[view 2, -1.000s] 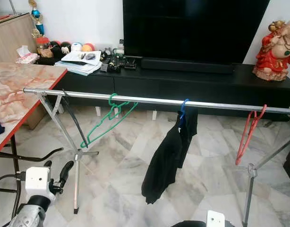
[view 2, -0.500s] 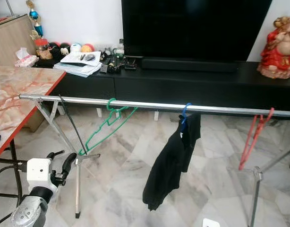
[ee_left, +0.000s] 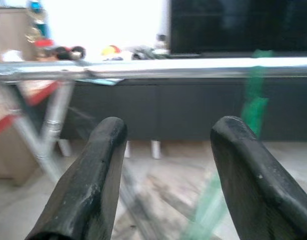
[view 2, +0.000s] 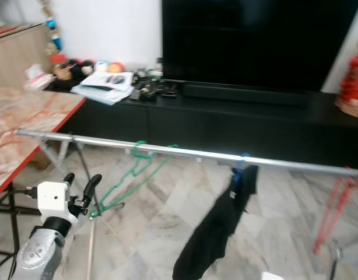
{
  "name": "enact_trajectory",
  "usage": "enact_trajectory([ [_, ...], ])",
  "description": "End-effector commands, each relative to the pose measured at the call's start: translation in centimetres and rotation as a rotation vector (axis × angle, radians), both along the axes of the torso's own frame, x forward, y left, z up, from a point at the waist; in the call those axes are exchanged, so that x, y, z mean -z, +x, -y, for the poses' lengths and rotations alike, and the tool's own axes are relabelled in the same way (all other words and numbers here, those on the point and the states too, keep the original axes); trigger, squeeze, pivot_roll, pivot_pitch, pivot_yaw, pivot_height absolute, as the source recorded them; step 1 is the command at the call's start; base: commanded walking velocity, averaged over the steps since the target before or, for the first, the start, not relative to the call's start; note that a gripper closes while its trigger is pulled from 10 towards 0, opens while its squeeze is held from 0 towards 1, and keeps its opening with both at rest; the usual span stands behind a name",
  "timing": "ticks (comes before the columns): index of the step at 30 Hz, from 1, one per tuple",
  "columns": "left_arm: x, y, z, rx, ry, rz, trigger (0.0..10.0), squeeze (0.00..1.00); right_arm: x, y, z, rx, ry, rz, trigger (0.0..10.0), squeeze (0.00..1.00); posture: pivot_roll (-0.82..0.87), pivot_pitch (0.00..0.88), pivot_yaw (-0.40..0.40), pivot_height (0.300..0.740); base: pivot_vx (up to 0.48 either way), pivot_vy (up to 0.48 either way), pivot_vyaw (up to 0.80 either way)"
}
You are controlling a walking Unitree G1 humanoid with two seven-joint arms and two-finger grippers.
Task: Hang hanger
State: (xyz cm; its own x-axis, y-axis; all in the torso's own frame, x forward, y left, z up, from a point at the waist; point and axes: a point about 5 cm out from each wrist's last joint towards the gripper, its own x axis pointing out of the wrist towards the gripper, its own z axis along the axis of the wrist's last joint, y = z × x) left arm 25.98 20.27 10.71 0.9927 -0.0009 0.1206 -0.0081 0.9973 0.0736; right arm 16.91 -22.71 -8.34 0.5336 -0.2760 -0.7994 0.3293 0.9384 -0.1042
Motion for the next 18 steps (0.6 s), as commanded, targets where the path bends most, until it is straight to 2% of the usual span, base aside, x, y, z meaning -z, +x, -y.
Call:
enact_trajectory([
  [1, -0.1, -0.1, 0.1, -0.005, -0.006, 0.000, 10.0, 0.00, 0.0, -0.1, 0.1, -0.010, -0.008, -0.003, 10.0, 0.00, 0.16, 0.000, -0.017, 0.740, 0.000, 0.000, 0.00],
  [8, -0.5, -0.7, 0.2, -0.020, 0.015, 0.011, 10.0, 0.00, 0.2, -0.3, 0.0, -0.022, -0.015, -0.024, 10.0, 0.00, 0.21, 0.000, -0.025, 0.740, 0.000, 0.000, 0.00],
  [13, -0.4, -1.2, 0.3, -0.010, 0.027, 0.000, 10.0, 0.00, 0.3, -0.6, -0.2, -0.010, -0.014, -0.029, 10.0, 0.00, 0.20, 0.000, -0.017, 0.740, 0.000, -0.285, 0.00],
  [18, -0.3, -1.0, 0.2, -0.014, 0.027, -0.006, 10.0, 0.00, 0.4, -0.9, -0.2, -0.011, -0.011, -0.034, 10.0, 0.00, 0.19, 0.000, -0.018, 0.740, 0.000, -0.346, 0.00],
])
